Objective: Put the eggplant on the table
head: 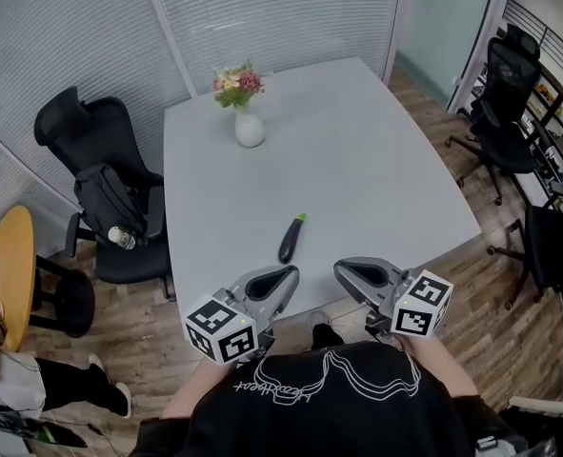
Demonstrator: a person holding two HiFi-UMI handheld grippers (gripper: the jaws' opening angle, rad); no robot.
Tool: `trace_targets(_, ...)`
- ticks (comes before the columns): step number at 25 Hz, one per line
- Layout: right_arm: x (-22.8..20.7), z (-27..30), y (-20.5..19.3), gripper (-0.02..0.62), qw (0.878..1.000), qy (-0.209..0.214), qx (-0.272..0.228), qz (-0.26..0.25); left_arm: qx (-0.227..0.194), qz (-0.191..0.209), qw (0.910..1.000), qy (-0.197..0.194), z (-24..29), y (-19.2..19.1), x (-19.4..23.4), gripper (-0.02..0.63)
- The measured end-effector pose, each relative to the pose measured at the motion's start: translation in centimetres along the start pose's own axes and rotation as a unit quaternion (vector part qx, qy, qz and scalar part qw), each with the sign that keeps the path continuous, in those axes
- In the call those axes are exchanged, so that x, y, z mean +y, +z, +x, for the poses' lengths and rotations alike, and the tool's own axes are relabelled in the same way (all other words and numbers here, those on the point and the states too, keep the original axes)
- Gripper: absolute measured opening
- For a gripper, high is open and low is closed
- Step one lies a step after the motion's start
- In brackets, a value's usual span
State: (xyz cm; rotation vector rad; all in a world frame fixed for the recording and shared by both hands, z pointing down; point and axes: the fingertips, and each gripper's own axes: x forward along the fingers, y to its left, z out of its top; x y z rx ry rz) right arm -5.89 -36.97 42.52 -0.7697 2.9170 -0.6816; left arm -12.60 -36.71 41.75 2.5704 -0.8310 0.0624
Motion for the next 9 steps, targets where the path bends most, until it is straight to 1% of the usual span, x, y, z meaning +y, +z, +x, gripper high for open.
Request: trace_targets(9, -1.2, -0.1, 0.3, 0.008, 1.000, -0.002, 0.006, -0.003, 0.002, -0.001, 1.0000, 0.002, 1.2, 0.2, 0.3, 0.021)
